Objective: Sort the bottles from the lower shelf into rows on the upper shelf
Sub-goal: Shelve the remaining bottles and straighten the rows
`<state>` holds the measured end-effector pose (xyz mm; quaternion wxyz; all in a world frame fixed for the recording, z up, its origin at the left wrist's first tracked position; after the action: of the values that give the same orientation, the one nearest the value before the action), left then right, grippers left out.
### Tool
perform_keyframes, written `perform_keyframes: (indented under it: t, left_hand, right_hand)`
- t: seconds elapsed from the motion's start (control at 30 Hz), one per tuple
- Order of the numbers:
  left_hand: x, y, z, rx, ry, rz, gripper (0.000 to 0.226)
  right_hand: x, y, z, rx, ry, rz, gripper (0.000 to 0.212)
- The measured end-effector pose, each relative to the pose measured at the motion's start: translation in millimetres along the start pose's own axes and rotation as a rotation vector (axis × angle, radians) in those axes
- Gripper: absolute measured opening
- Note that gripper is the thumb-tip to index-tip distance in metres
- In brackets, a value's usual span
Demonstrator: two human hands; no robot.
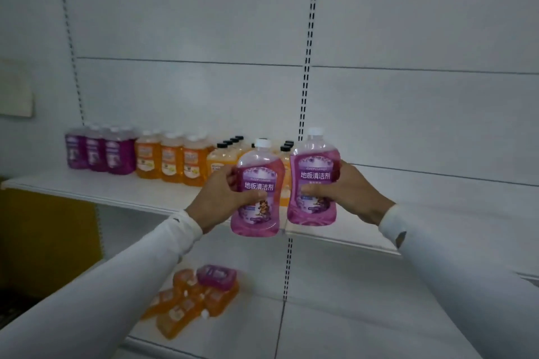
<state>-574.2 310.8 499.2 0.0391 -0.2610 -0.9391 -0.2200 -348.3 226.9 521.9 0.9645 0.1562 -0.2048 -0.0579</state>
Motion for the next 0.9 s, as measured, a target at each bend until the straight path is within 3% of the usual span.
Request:
perform_keyframes:
  t: [0.5, 0.7, 0.9]
  left_hand:
    - [320.0, 5.0, 78.0, 0.071, 0.089, -0.349, 0.058]
    - [412.0, 20.6, 99.9, 0.099, 0.155, -0.413, 0.051]
    - [492.7, 52.8, 139.6, 0.135, 0.222, -0.487, 0.053]
  right_hand:
    - [-254.5, 213.6, 19.9, 0.133, 0.106, 0.218, 0.059]
    - [-339.6, 301.0, 21.2, 0.134, 0.125, 0.308, 0.071]
    - [-411.6, 394.4, 4.3, 0.167, 0.188, 0.353, 0.066]
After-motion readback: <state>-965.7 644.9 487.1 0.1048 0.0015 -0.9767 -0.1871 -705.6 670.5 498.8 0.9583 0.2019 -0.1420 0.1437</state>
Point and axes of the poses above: each hand's wrist, its own y-axis towards the middle knuckle, its own x-axis out of the back of the hand, z = x × y, the point moved 4 cm from there along y, towards the middle knuckle, and after that the axes turned 4 degrees about z, right-handed, at the moved point
